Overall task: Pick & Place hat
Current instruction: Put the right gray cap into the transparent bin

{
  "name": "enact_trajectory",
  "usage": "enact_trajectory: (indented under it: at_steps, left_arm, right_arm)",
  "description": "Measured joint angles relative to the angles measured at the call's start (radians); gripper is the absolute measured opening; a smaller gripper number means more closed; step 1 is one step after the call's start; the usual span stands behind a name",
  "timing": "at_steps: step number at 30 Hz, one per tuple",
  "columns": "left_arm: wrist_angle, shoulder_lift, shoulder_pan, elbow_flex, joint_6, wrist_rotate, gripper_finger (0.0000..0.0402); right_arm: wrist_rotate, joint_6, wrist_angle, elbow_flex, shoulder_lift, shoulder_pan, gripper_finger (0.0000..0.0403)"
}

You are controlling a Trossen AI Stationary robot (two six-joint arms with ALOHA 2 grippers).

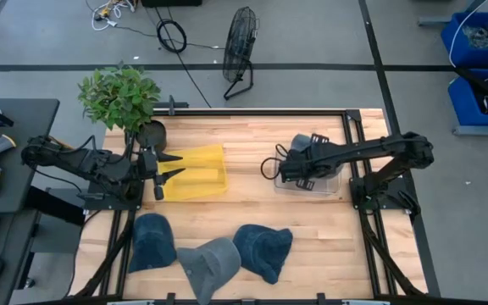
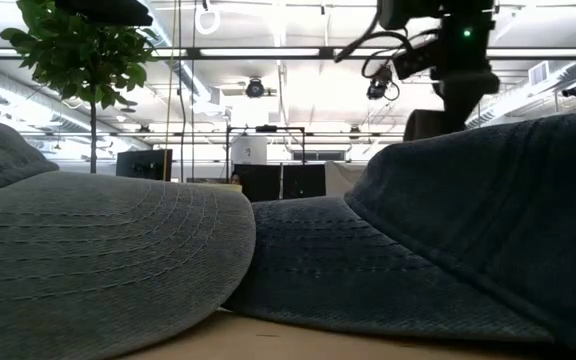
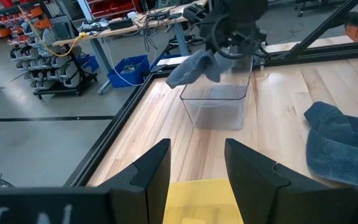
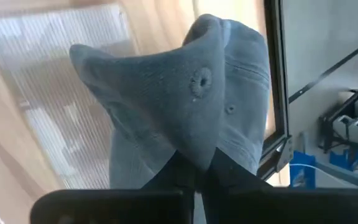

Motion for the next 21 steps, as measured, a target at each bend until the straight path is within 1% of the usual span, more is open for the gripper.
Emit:
enact_trajectory:
  at_steps: [2, 5, 8, 10, 12, 18, 21]
  left_arm:
    - [0.000, 0.000, 0.000, 0.000, 0.000, 0.000, 0.0156]
    - [0.000, 0.000, 0.000, 0.000, 0.001, -0.001, 0.0156]
    - [0.001, 0.000, 0.000, 0.000, 0.000, -0.002, 0.0156]
    - [0.001, 0.000, 0.000, 0.000, 0.000, -0.002, 0.0156]
    - [0.001, 0.000, 0.000, 0.000, 0.000, -0.002, 0.0156]
    - [0.006, 0.000, 0.000, 0.000, 0.000, -0.002, 0.0156]
    - [0.006, 0.000, 0.000, 0.000, -0.001, -0.002, 0.0156]
  right_arm:
    - [0.002, -0.003, -0.011, -0.007, 0.000, 0.015, 0.0011]
    - [0.046, -0.012, -0.072, 0.012, 0.000, 0.025, 0.0011]
    - [0.094, 0.004, -0.172, 0.064, 0.000, 0.025, 0.0011]
    - [0.111, 0.001, -0.183, 0.106, -0.002, 0.025, 0.0011]
    - [0.105, -0.039, -0.167, 0.151, -0.014, 0.030, 0.0011]
    - [0.100, -0.065, -0.180, 0.319, -0.016, 0.059, 0.0011]
    - [0.025, -0.116, -0.173, 0.396, -0.017, 0.080, 0.0011]
